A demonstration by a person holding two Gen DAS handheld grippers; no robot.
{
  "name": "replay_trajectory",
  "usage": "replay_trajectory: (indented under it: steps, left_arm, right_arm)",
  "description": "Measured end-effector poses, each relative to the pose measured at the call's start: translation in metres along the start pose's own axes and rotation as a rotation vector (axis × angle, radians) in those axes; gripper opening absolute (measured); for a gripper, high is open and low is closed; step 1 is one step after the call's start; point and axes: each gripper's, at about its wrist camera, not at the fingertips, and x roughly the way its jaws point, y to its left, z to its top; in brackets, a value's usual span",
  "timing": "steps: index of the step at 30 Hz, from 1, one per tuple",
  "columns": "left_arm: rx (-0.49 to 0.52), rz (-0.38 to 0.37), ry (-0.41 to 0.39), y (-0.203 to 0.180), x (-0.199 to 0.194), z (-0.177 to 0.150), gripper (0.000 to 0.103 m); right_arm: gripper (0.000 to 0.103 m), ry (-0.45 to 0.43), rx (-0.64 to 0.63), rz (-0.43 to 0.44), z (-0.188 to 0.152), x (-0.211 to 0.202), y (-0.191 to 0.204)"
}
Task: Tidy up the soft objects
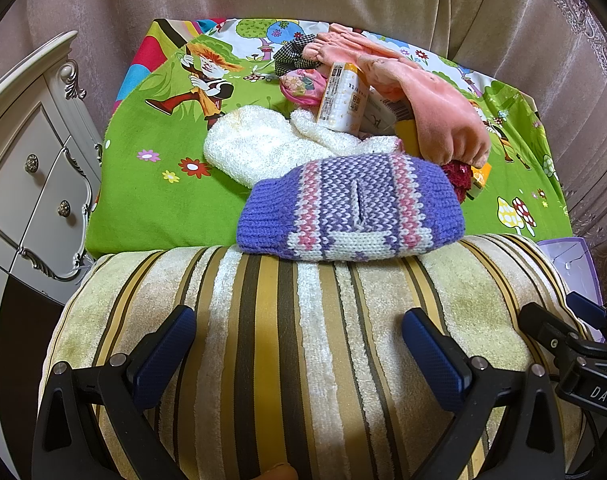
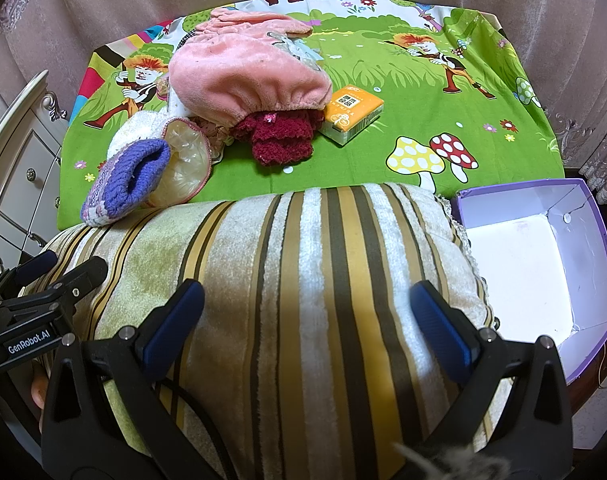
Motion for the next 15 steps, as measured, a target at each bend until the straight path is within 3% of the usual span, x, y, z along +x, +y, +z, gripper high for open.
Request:
replay_trajectory:
  steps: [15]
  left_arm:
    - [0.000, 0.000, 0.000, 0.0002, -0.0001, -0.0001, 0.103]
  right_arm:
    - [0.103, -0.003, 0.001, 0.001, -0.0019, -0.0012, -0.0010]
